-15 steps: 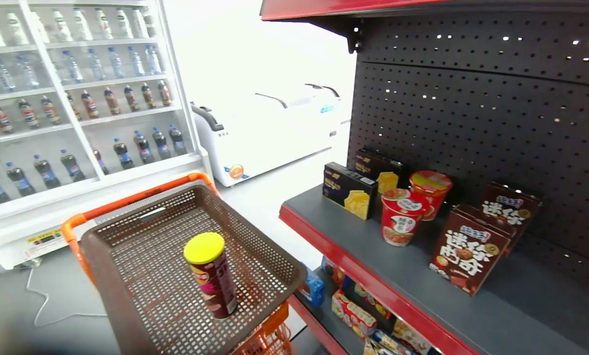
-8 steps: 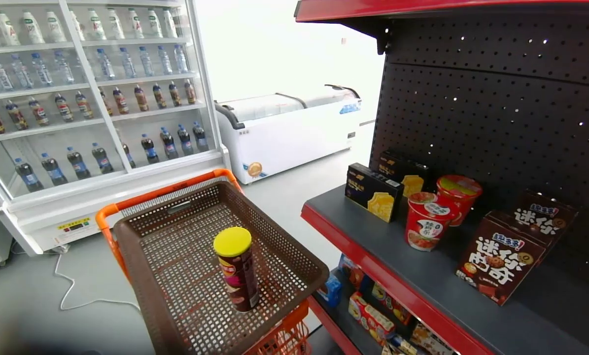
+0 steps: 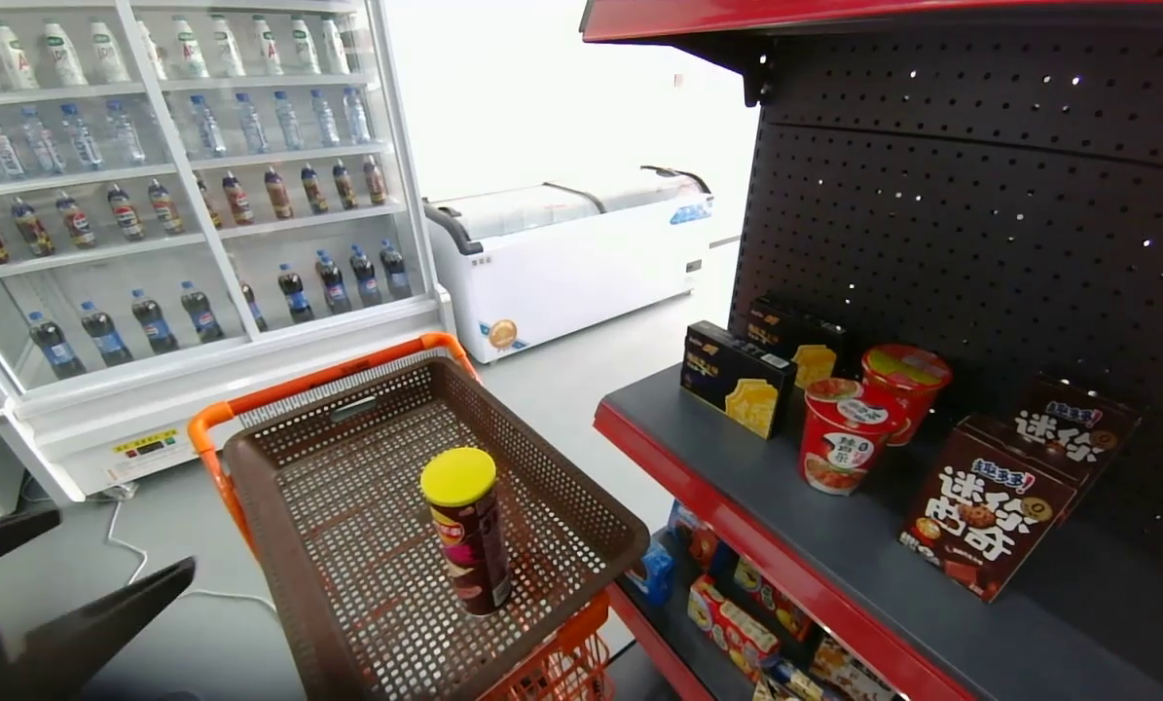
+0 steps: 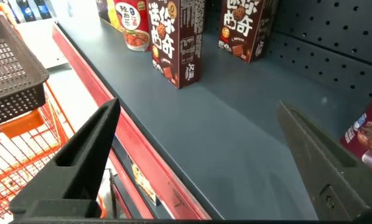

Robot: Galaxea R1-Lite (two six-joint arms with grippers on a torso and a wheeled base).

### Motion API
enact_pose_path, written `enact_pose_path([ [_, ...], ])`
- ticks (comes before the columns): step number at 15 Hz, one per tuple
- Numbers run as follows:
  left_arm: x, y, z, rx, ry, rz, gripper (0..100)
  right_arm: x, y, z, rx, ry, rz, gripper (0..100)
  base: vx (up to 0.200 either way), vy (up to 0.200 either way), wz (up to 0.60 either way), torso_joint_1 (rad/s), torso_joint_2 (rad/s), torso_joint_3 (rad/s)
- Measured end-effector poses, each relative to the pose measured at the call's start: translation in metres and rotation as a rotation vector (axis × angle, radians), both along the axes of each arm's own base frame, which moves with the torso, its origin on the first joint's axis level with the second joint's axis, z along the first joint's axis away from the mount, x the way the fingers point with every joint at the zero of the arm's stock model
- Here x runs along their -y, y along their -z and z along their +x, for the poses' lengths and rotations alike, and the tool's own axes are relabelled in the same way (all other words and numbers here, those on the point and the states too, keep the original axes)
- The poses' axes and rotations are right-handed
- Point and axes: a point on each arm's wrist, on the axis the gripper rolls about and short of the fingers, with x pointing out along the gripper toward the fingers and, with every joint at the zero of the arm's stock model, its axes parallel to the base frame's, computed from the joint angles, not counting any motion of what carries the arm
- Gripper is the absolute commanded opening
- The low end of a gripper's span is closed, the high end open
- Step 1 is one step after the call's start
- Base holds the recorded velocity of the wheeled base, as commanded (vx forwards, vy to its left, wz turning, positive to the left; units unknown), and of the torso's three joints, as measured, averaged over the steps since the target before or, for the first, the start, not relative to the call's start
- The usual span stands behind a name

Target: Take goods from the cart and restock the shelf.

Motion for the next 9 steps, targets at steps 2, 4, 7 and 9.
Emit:
enact_pose_path([
  [2, 0.007, 0.009, 0.039, 0.026, 0.097, -0.004, 100, 0.000, 0.000, 0.000, 0.000, -0.001, 0.000, 100, 0.000, 0.000, 0.00, 0.000, 0.00, 0.000],
  [4, 0.017, 0.036, 0.061, 0.006, 0.187, -0.008, 100, 0.000, 0.000, 0.000, 0.000, 0.000, -0.001, 100, 0.000, 0.000, 0.00, 0.000, 0.00, 0.000],
  [7, 0.035, 0.070, 0.075, -0.085, 0.278, -0.039, 100, 0.000, 0.000, 0.000, 0.000, 0.000, -0.001, 100, 0.000, 0.000, 0.00, 0.000, 0.00, 0.000],
  [9, 0.040, 0.083, 0.083, -0.137, 0.293, -0.050, 100, 0.000, 0.000, 0.000, 0.000, -0.001, 0.000, 100, 0.000, 0.000, 0.00, 0.000, 0.00, 0.000],
])
